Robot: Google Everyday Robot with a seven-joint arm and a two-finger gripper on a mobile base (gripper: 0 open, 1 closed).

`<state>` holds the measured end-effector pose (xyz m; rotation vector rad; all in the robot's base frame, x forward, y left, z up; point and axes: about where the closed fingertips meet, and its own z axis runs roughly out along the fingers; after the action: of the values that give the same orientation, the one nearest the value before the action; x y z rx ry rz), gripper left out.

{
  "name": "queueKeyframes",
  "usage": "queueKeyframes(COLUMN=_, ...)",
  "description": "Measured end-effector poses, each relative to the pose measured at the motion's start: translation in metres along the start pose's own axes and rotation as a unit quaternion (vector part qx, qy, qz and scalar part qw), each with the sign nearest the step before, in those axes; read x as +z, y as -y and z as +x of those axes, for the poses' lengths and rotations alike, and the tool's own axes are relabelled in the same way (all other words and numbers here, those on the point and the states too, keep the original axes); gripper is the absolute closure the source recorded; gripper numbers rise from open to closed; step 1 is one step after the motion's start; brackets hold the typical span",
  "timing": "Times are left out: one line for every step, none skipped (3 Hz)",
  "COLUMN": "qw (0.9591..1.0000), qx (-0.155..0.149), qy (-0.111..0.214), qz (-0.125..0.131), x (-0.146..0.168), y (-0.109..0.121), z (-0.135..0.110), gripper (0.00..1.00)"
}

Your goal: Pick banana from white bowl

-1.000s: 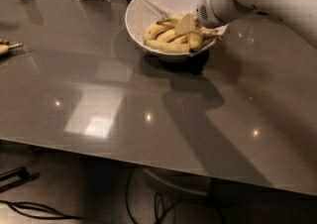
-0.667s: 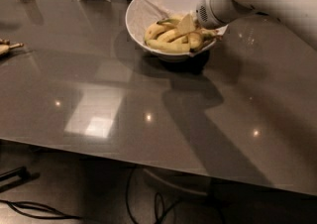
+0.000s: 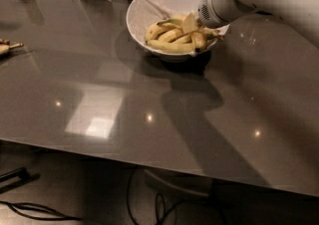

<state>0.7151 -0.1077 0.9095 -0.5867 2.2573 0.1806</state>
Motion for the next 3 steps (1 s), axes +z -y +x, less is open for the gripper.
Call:
queueKeyframes(qw=0.9999, qx=0.0, qy=0.009, qz=0.007, x=-0.014, y=0.0, z=-0.008, gripper=1.0)
queueKeyframes(qw=0.9998, qx=-0.001, qy=0.015, qz=0.013, x=-0.025, y=0.0, z=-0.013, gripper=1.0)
queueKeyframes(qw=0.9997, qx=-0.002, qy=0.024, qz=0.003, x=-0.046, y=-0.001, z=-0.012, gripper=1.0)
